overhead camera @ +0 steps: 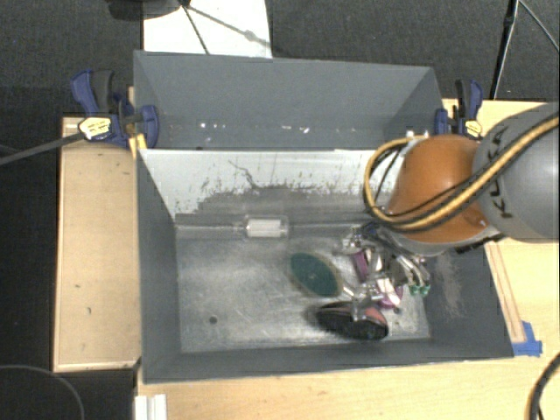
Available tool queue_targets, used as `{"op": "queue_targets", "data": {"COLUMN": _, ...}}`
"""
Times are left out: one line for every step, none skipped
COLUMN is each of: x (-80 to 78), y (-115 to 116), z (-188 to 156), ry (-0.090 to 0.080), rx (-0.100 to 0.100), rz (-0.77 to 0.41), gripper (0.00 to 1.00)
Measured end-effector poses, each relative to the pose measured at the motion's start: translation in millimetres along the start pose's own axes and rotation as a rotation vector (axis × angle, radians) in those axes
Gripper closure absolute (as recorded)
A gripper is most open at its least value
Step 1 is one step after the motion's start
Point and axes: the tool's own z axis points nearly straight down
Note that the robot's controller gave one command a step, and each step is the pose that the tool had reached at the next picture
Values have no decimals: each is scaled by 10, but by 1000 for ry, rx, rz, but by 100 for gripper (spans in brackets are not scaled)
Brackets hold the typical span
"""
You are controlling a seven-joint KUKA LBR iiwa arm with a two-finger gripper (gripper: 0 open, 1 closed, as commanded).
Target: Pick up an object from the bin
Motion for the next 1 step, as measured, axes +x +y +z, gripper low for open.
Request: {"op": "queue_targets", "data": {"x": 5, "y": 34, "z": 6, "ry": -4, "rx": -1, "rz": -85, "gripper": 0}}
